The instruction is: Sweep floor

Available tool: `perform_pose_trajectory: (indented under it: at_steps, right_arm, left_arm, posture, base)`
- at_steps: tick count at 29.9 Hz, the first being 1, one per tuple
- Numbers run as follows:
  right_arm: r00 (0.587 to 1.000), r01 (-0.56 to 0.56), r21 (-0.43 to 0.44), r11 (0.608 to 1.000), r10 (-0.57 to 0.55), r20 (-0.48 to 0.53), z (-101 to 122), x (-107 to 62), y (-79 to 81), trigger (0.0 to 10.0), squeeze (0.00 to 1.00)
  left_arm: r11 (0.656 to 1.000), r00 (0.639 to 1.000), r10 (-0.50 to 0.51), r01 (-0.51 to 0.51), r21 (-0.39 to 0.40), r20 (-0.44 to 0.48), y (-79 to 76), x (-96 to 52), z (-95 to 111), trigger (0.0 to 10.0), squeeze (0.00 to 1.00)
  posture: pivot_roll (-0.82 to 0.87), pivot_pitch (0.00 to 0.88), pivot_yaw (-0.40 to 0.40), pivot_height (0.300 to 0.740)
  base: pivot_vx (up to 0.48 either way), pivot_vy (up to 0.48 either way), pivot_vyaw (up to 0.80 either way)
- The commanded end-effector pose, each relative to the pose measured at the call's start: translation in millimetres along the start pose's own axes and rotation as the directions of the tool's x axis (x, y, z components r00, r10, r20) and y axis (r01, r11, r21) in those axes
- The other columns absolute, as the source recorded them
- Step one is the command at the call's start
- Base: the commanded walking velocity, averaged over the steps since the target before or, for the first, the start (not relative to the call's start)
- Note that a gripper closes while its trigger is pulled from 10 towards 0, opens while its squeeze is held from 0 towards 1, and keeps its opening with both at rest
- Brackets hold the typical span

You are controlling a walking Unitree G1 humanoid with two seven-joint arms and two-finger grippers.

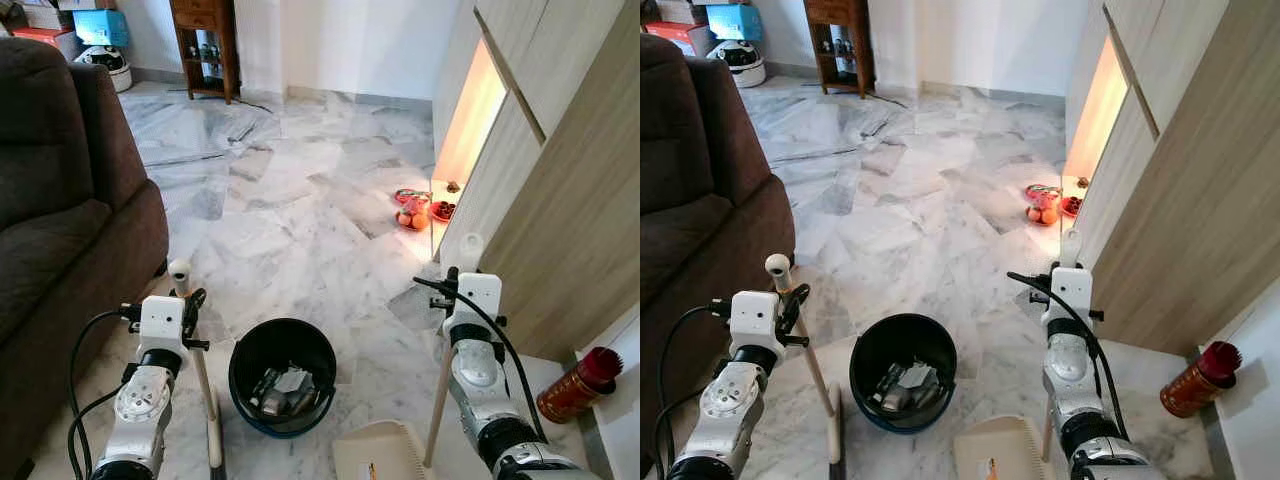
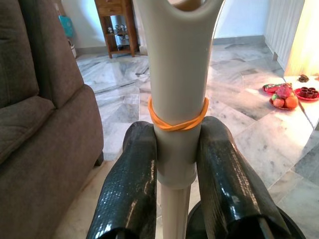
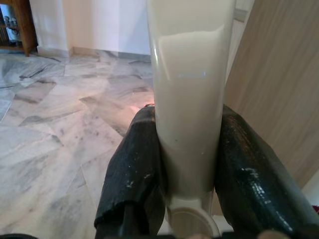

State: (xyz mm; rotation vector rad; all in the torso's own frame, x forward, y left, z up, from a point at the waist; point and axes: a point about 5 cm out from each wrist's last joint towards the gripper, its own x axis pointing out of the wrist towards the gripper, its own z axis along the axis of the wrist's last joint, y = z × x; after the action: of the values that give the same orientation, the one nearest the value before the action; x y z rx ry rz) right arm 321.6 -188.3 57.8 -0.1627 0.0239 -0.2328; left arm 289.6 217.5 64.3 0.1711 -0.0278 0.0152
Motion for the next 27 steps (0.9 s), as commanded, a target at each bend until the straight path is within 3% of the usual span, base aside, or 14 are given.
perform_pose_trajectory:
  at_steps: [1,9,27]
  right_arm:
    - [1.0,0.004,0.012,1.0,-0.004,0.019,3.9,2.3,-0.8,10.0,0.0]
    - [0.999,-0.048,0.024,0.999,0.049,-0.023,-4.1,-1.0,0.7,10.0,0.0]
    - [0.996,-0.08,0.036,0.996,0.081,-0.03,-7.7,-4.1,2.9,10.0,0.0]
  left_arm:
    - [1.0,0.999,-0.006,0.006,0.0,0.044,-1.3,3.5,10.2,10.0,0.0]
    - [0.999,0.998,0.034,-0.033,-0.024,0.044,2.9,-2.0,7.2,10.0,0.0]
    - [0.999,0.999,0.019,-0.018,-0.032,0.039,0.8,-2.6,5.7,10.0,0.0]
  posture:
    - [0.15,0.0,-0.017,0.74]
    - [0.14,0.0,-0.025,0.74]
    - [0.13,0.0,-0.023,0.74]
  base:
    - [0.0,0.0,0.0]
    - [0.0,0.0,0.0]
    - [0.0,0.0,0.0]
